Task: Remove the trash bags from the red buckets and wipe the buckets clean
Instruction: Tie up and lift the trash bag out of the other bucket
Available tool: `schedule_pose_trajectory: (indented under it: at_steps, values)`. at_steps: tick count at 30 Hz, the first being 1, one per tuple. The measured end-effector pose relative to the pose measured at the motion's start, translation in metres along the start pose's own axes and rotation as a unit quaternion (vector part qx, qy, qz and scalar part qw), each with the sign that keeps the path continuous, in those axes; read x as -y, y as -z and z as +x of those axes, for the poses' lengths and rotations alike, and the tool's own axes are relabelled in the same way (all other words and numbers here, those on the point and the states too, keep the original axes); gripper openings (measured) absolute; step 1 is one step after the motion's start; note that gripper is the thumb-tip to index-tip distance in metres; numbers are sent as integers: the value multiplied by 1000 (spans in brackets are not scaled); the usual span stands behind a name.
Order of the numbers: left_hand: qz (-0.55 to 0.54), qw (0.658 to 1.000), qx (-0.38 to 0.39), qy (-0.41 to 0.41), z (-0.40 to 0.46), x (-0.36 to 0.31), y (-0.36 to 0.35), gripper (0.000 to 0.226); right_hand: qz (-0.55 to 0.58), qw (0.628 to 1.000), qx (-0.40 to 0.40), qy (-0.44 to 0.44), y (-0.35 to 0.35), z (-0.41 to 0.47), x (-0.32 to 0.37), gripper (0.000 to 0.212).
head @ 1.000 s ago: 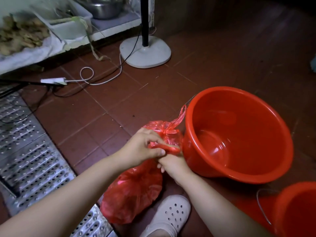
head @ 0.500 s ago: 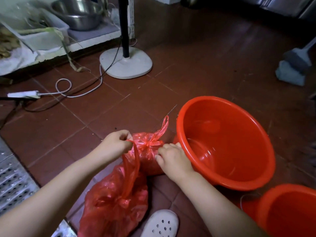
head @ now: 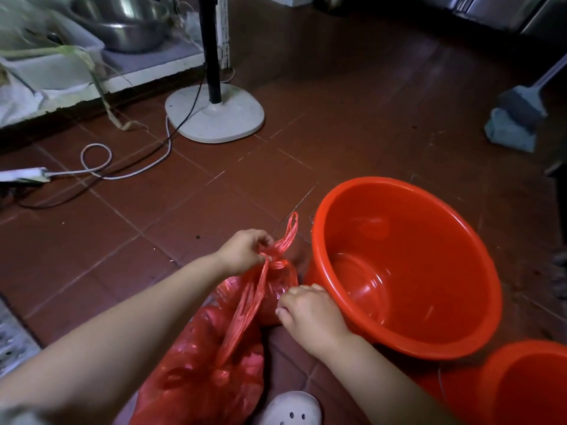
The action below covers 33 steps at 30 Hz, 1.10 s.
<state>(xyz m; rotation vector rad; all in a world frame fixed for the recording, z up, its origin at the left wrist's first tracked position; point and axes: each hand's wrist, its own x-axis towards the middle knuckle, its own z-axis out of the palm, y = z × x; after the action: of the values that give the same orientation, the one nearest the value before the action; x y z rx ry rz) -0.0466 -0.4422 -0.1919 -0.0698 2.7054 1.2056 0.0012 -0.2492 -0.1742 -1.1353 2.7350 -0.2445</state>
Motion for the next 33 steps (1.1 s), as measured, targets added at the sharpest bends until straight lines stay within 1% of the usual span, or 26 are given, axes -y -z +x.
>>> schedule_pose_trajectory:
  at_steps: [1,3,4,6,8,9,11,12,13,16,18,19,20,22,23,24,25,26,28,29,33]
  values:
    - [-34,999,14,7,8,4,-4,45,5,1000,-2,-2,-3,0,2,27]
    - [-124,989,54,55,21,10,-13,73,24,1000,-1,-11,-6,0,7,26]
    - [-169,980,76,75,26,12,-17,83,31,999,-7,-15,-8,0,9,24]
    - [-234,962,100,95,36,14,-25,90,48,998,-11,-26,-10,0,12,22]
    - [-246,960,91,99,43,15,-31,84,62,998,-1,-34,-10,-1,10,25]
    - [-227,966,77,95,43,16,-32,74,68,997,-1,-39,-11,-3,9,25]
    - [-197,976,41,79,41,15,-33,38,77,996,-10,-51,-10,-7,8,20]
    - [-198,977,26,68,39,14,-32,21,77,995,-19,-56,-12,-9,8,16]
    - [-194,979,9,56,34,12,-30,16,75,995,-26,-57,-13,-11,8,13]
    - [-169,984,-44,29,15,9,-22,21,90,994,-39,-48,-19,-11,7,12]
    - [-182,981,-61,39,-6,3,-14,17,111,993,-24,-43,-17,-9,8,12]
    - [-171,982,-69,43,-17,-3,-10,17,116,992,-21,-41,-14,-9,10,11]
    - [-145,985,-80,43,-27,-9,-5,17,115,993,-19,-34,-10,-10,13,11]
    - [-51,993,-100,36,-44,-22,7,9,106,994,-11,-23,3,-14,17,18]
    - [-13,994,-103,36,-50,-31,13,10,103,994,-13,-20,10,-16,18,21]
    - [-3,994,-101,41,-54,-38,17,12,99,995,-16,-18,17,-18,18,23]
    - [-27,994,-95,52,-58,-47,21,8,96,995,-16,-19,26,-21,18,24]
    - [-64,992,-89,64,-63,-56,23,10,94,995,-15,-25,35,-24,18,25]
    - [-117,986,-81,89,-77,-75,26,25,92,995,-13,-37,54,-34,20,26]
    - [-133,983,-76,102,-85,-83,27,28,92,995,-12,-44,65,-39,21,25]
    - [-184,969,-63,155,-124,-116,48,29,102,993,27,-58,119,-63,30,13]
